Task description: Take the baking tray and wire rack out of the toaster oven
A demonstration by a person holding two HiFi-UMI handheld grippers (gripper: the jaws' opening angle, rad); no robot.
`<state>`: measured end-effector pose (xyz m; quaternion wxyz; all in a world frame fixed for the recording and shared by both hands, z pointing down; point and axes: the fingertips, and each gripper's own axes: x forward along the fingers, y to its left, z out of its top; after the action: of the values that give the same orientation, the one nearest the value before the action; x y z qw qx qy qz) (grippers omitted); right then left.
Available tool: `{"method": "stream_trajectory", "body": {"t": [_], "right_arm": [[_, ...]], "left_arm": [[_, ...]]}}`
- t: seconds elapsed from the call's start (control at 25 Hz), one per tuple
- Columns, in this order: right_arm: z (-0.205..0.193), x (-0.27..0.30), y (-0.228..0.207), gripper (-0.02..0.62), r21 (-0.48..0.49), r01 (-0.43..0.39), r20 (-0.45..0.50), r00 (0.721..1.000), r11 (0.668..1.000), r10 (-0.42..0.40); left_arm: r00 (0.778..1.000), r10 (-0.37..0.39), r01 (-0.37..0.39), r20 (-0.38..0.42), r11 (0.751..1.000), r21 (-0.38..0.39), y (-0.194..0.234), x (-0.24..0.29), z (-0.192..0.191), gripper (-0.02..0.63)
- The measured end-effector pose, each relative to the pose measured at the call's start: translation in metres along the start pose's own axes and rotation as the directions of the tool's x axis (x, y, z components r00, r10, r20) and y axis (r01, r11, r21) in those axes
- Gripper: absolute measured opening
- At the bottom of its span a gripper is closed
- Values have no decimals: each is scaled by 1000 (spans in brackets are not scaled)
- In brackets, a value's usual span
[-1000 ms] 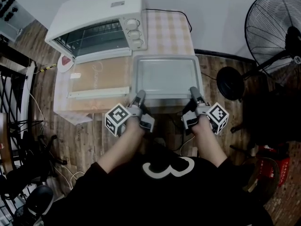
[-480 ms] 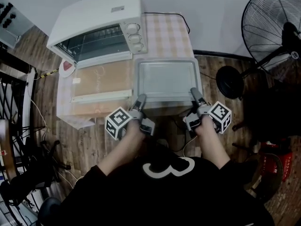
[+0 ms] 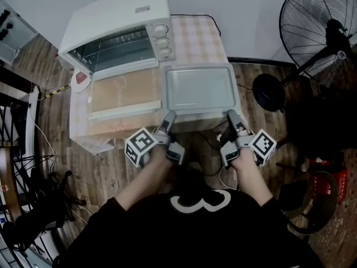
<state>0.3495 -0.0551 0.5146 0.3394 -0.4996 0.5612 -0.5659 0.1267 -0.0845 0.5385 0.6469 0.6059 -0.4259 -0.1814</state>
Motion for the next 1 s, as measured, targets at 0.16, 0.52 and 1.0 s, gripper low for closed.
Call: {"method": "stream_trajectory", "body": {"t": [0.16, 0.52, 1.0], "right_arm": [[-37, -5, 34, 36, -73, -99, -58, 994, 992, 95], [-137, -23, 81, 3, -432, -255, -263, 953, 865, 150], [-229, -47, 105, 3, -841, -292, -357, 932, 455, -64]], "left_arm": [[997, -76, 75, 5, 996, 56, -17, -31, 9, 167], [961, -243, 276, -132, 872, 405, -51, -114, 9, 9], [968, -131, 248, -213, 417, 874, -63, -211, 20, 9]]}}
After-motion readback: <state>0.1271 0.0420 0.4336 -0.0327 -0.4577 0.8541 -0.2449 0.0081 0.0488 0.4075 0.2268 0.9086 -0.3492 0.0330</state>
